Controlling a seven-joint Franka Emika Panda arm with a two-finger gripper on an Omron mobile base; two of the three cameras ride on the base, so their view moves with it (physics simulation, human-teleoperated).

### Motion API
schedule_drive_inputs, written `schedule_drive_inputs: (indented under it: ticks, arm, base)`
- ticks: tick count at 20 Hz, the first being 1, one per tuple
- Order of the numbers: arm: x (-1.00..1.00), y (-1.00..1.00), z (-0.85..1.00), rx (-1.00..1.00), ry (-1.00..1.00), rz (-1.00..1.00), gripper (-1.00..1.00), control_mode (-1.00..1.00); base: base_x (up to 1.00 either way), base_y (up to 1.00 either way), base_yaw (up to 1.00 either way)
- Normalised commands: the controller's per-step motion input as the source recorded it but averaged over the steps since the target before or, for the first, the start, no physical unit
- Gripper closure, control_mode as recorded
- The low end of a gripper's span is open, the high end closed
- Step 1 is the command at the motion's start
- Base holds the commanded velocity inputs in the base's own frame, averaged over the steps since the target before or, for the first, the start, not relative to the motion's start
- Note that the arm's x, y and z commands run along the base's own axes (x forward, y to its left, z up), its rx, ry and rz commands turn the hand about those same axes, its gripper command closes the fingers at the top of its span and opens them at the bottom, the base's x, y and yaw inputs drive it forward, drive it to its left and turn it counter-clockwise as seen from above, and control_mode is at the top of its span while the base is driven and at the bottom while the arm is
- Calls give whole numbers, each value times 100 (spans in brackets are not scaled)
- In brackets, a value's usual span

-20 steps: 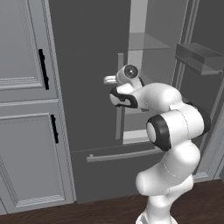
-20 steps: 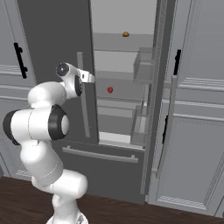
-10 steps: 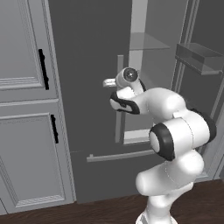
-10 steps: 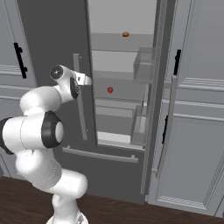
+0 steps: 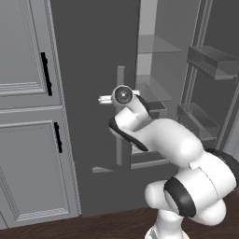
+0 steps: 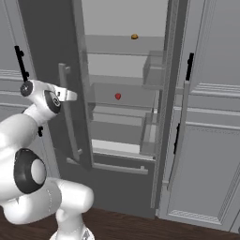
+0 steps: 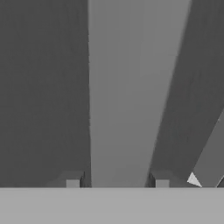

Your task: Take the strawberry from the fridge and place it on top of the pancake, located on the dining counter.

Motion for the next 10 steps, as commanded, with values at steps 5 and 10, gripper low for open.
schedule_drive_inputs:
  ticks: [5, 10]
  arm:
    - [-80, 86, 12, -7, 1, -7, 100, -100]
    - [-47, 71, -12, -15, 15, 0, -100, -100]
  base:
    - [0, 0, 0]
    - [0, 0, 0]
